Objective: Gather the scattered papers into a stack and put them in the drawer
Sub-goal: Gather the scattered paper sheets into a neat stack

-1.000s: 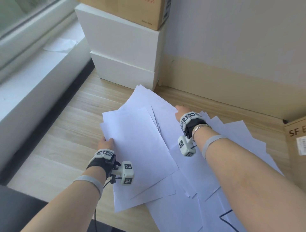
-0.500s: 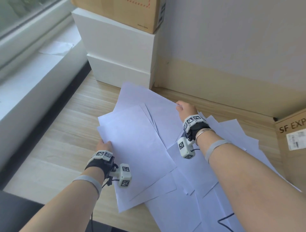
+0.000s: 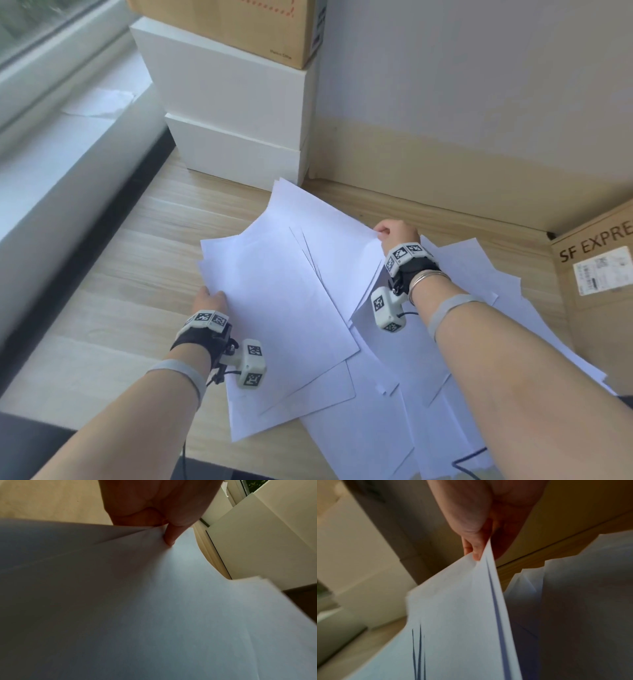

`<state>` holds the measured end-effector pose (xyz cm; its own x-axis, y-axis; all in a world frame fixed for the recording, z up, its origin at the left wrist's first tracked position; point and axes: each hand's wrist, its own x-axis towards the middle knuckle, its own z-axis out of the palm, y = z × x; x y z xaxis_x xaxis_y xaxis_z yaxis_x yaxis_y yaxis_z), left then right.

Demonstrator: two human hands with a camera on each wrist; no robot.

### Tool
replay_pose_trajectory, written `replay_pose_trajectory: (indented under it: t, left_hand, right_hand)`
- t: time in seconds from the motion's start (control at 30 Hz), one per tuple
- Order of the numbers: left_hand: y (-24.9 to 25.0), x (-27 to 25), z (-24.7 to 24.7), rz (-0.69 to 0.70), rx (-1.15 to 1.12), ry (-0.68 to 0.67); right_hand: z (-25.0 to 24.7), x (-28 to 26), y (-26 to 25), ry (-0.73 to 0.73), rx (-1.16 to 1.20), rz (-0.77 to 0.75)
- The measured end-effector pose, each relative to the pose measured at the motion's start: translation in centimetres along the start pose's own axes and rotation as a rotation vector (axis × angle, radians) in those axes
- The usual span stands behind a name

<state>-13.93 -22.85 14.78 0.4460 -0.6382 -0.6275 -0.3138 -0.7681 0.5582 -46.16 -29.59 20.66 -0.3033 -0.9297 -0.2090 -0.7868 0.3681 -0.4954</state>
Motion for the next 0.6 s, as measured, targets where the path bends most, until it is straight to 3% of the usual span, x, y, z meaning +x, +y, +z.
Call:
replay_pose_trajectory:
  t: [0.07,0.2,0.3,0.4,0.6]
  left_hand:
    - [0.1,-0.1,0.1,0.011,-0.020,-0.004]
    - [0.4,-0.4,0.3,0.020,-0.030,-0.012]
    - [0.7,-0.5,0.4,0.019,-0.018,-0.028]
    - [0.9,-0.5,0.4,0.017,-0.035,-0.067]
    - [1.1,-0.6,0.8,0.048,-0.105,-0.155]
  right_hand:
    - [-0.3,0.1,-0.1,-0.049,-0.020,0.022]
    - [0.6,-1.1,-0.7,-0.418,-0.317,0.046]
    - [2.4,-2.5,-0.9,-0.597,-0.468,-0.018]
    - [4.2,-3.8,-1.1,-0.677,-0.519,-0.053]
    - [7.5,-5.7,-2.3,-0.731,-0.375,-0.011]
